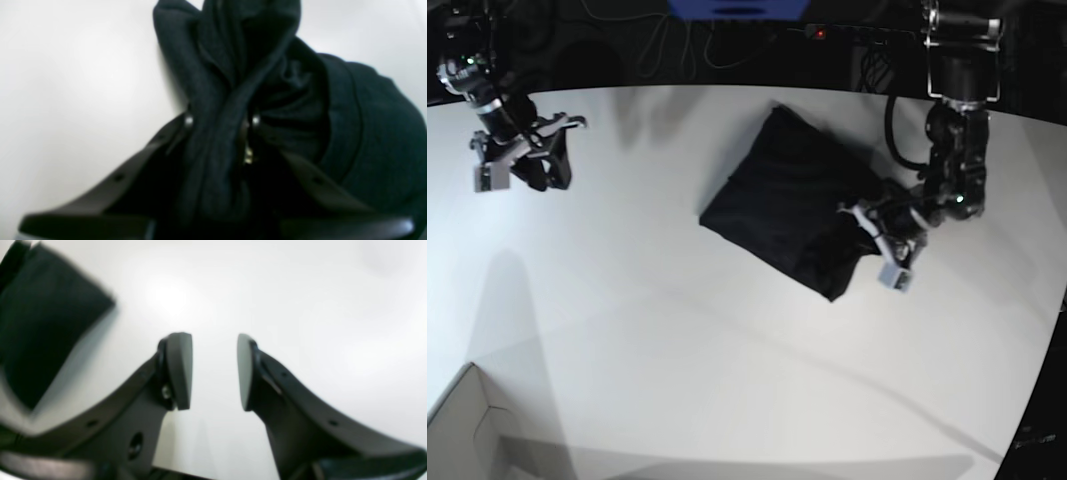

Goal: Layout the t-shirt on the table in an organized manner, then fold the t-shirt properly
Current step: 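Rotate and square the folded bundle with the left gripper, then release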

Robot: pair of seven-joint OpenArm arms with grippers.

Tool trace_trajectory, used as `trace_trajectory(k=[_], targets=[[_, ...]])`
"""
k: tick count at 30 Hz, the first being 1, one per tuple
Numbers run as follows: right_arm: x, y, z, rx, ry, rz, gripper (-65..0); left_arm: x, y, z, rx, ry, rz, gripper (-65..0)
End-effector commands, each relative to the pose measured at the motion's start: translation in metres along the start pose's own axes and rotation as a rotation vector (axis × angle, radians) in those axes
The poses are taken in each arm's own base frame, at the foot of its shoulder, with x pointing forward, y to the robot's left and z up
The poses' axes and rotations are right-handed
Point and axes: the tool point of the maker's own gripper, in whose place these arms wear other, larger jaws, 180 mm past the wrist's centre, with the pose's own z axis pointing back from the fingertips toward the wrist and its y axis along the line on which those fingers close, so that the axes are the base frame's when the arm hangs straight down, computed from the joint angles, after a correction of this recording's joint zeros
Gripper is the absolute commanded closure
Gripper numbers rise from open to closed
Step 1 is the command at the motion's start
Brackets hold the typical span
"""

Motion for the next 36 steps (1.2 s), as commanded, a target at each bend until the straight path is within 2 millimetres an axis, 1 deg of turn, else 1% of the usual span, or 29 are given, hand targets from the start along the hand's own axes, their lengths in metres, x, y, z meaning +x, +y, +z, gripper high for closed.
trace_trajectory(k=[1,2,5,7,9,10,12,14,16,17,19,21,23,26,34,36], targets=[[0.012,-0.007,0.006,-0.021,-0.05,-0.007,-23.0,-0.002,-0.012,-0.008,-0.025,0.076,-0.09,-0.2],[0.013,-0.016,0.01,-0.055,-0.061,-0.022,-23.0,0.002,-0.029,-0.018,-0.069,0.1,-0.16,-0.2],[0.014,-0.037,0.021,-0.129,-0.082,-0.048,-23.0,0.011,-0.074,-0.038,-0.181,0.115,-0.326,-0.2],[0.013,-0.048,0.029,-0.169,-0.084,-0.056,-23.0,0.016,-0.1,-0.049,-0.249,0.118,-0.43,-0.2],[0.01,-0.059,0.038,-0.202,-0.077,-0.055,-23.0,0.012,-0.115,-0.056,-0.275,0.155,-0.566,-0.2],[0.009,-0.063,0.042,-0.217,-0.073,-0.054,-23.0,0.007,-0.119,-0.059,-0.277,0.179,-0.638,-0.2],[0.009,-0.07,0.047,-0.24,-0.073,-0.053,-23.0,0.004,-0.12,-0.064,-0.262,0.215,-0.758,-0.2],[0.005,-0.075,0.052,-0.264,-0.07,-0.067,-23.0,0.008,-0.131,-0.072,-0.252,0.224,-0.853,-0.2],[0.002,-0.083,0.06,-0.298,-0.075,-0.082,-23.0,0.011,-0.132,-0.078,-0.22,0.231,-0.934,-0.2],[0.002,-0.084,0.061,-0.3,-0.078,-0.082,-23.0,0.013,-0.132,-0.079,-0.207,0.233,-0.965,-0.2],[0.001,-0.082,0.064,-0.286,-0.079,-0.072,-23.0,0.015,-0.127,-0.081,-0.173,0.246,-1.022,-0.2],[0.001,-0.076,0.066,-0.252,-0.083,-0.05,-22.9,0.023,-0.131,-0.086,-0.154,0.241,-1.071,-0.2],[0.001,-0.075,0.069,-0.241,-0.091,-0.043,-22.8,0.025,-0.124,-0.089,-0.133,0.259,-1.087,-0.2],[-0.001,-0.08,0.075,-0.271,-0.104,-0.063,-22.9,0.029,-0.119,-0.093,-0.119,0.273,-1.087,-0.2],[-0.003,-0.08,0.077,-0.274,-0.098,-0.064,-22.9,0.032,-0.114,-0.093,-0.103,0.283,-1.096,-0.6],[-0.003,-0.08,0.077,-0.274,-0.098,-0.064,-22.9,0.035,-0.114,-0.093,-0.101,0.279,-1.099,-2.7]])
